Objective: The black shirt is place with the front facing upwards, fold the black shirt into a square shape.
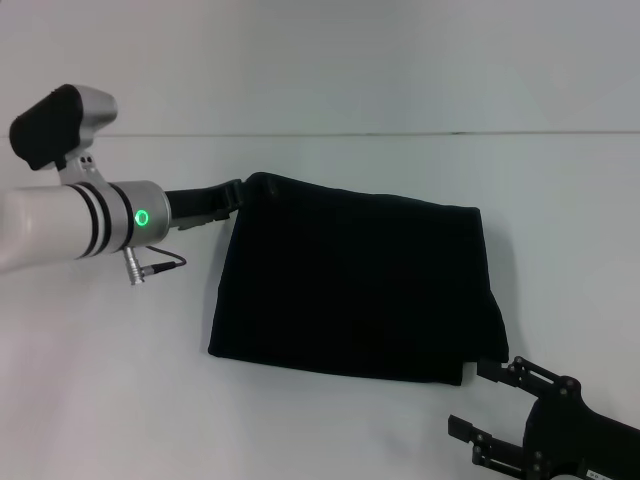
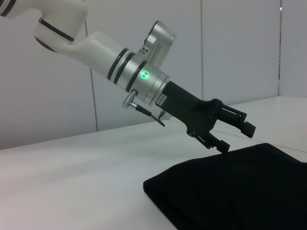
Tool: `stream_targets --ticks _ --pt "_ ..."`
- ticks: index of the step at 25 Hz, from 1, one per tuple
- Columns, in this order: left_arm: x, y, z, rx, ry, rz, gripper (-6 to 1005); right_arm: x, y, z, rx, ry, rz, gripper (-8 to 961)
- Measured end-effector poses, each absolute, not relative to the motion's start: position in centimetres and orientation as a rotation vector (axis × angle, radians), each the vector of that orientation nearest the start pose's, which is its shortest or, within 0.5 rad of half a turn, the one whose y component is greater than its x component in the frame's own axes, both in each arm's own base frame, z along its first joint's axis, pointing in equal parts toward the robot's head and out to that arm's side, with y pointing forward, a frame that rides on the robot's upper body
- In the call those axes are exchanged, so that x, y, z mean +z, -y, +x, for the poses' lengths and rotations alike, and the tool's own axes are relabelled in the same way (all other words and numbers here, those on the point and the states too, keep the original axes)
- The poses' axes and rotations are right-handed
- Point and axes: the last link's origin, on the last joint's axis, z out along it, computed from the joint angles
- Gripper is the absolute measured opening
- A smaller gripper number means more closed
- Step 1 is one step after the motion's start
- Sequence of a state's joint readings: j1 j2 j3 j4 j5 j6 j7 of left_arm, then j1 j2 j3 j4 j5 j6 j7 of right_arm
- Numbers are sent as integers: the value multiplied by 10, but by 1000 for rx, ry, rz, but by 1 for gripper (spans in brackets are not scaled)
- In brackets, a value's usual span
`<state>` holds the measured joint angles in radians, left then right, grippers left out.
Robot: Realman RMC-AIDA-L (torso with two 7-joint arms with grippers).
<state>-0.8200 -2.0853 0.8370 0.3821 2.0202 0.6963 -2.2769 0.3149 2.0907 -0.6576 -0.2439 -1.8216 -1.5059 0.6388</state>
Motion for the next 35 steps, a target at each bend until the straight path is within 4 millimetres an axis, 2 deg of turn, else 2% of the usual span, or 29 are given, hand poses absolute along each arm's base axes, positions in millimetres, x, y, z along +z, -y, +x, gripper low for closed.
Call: stream_targets --ticks 15,21,31,35 --pt "-65 -434 -242 -493 1587 -1971 940 -58 -232 322 797 -401 -2524 802" --pt "-65 -434 -241 -497 1581 -1970 775 -57 -232 321 802 -402 -2523 801" --pt "-63 -437 -242 -515 1590 -1941 296 -58 -234 319 809 -393 -2529 802" --pt "-61 -437 -242 -544 1614 -1915 163 -58 -235 319 812 -393 -2528 802"
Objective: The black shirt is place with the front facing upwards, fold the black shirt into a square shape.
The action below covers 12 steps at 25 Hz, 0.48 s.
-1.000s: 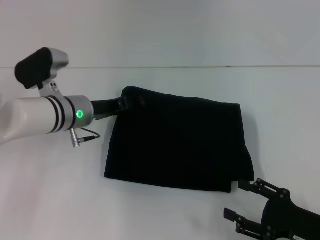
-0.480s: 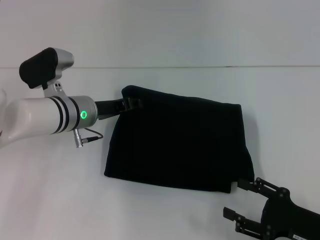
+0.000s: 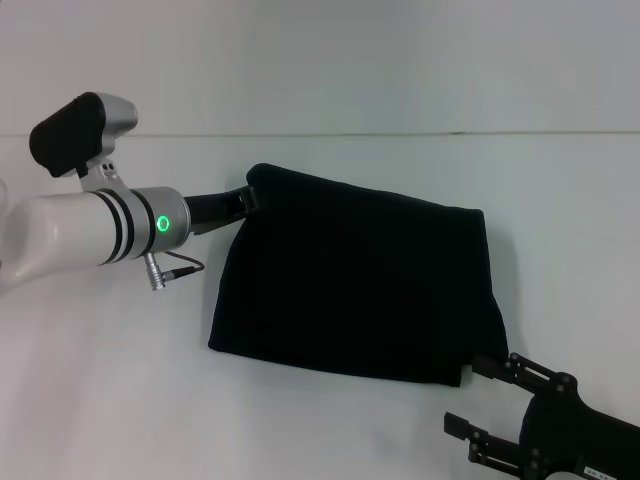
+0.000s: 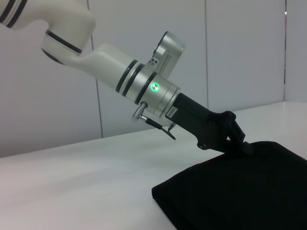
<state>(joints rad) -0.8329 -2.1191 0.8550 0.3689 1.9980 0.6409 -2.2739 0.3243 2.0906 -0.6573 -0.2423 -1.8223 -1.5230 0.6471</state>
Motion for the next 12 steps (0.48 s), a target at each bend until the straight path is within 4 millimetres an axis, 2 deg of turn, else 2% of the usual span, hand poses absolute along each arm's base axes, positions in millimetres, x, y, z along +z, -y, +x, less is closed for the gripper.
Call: stream_targets --ticks 2,12 --pt "-61 -437 -243 -562 1630 -1900 97 -57 -235 318 814 -392 -2527 802" --pt "-60 -433 -250 -650 1715 -1817 15 -56 -237 317 821 -388 -2520 801"
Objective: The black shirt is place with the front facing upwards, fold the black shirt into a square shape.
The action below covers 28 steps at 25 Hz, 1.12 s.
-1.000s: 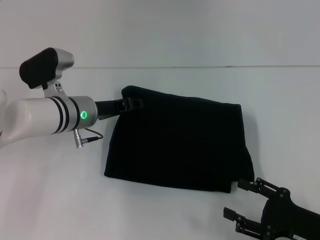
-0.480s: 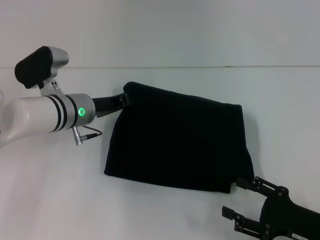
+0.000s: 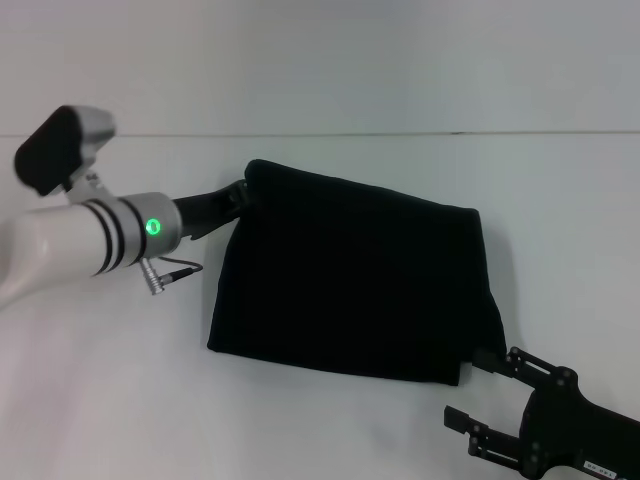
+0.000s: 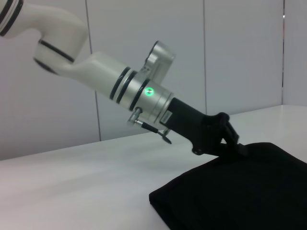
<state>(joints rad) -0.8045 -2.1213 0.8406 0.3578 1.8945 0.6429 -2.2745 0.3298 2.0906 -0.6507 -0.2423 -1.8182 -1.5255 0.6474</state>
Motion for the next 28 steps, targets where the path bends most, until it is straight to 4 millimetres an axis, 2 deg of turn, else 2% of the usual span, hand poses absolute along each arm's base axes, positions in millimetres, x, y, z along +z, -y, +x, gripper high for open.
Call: stream_targets --ticks 9,11,19,28 --pt "-47 -409 -289 -934 1931 -1498 15 -56 -240 315 826 -379 -2519 802" --pt "-46 -407 -291 -968 1945 -1471 15 -55 -241 314 828 -373 -2520 802" --pt "-44 -404 -297 -1016 1970 -1411 14 -56 -245 311 833 -357 -2525 801" --pt "-40 -405 -296 -996 1879 -1487 46 -53 -249 310 845 -359 -2501 802"
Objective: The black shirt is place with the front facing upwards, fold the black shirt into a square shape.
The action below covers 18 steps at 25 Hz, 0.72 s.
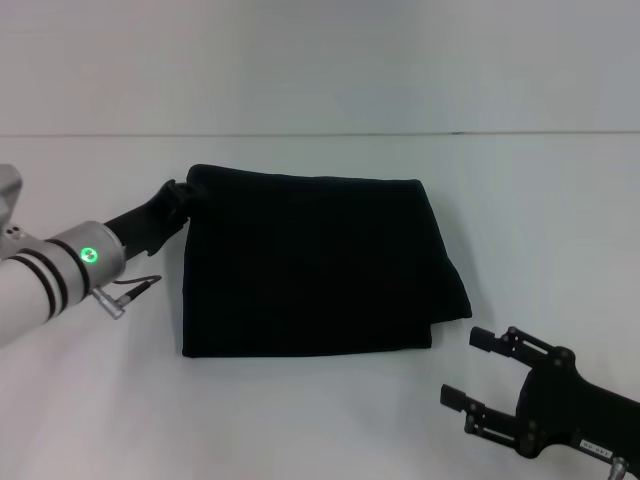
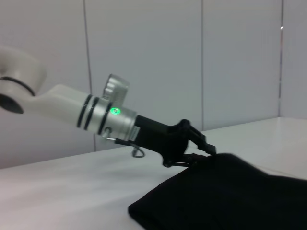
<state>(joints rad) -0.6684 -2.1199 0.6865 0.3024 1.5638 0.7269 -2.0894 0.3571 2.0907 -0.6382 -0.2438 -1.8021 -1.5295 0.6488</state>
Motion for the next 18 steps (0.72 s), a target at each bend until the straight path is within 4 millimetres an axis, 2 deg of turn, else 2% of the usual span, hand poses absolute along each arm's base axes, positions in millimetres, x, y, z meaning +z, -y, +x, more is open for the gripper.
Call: stream_targets --ticks 3,5,6,9,13,14,18 --pt "-29 -403 -302 -1033 1842 -1494 173 -50 -251 310 853 -361 -2473 802" --pt "-14 -398 -310 -1069 1786 -1506 257 -48 -255 309 863 -357 -2453 801" --pt "-2 -392 -317 -1099 1727 -1535 302 -47 -256 308 868 -357 -2442 801" --pt "14 -382 -319 -1140 1609 -1630 438 -43 -262 306 884 -350 -2404 801" --pt "36 -353 -302 -1219 1223 -1982 591 -38 -273 302 902 -335 -2363 801" --pt "39 -341 -296 -1230 1073 -2083 627 -37 -275 301 905 -331 -2357 802" --pt "34 -296 -287 -1200 618 -2318 738 -36 -282 298 897 -317 -2355 802"
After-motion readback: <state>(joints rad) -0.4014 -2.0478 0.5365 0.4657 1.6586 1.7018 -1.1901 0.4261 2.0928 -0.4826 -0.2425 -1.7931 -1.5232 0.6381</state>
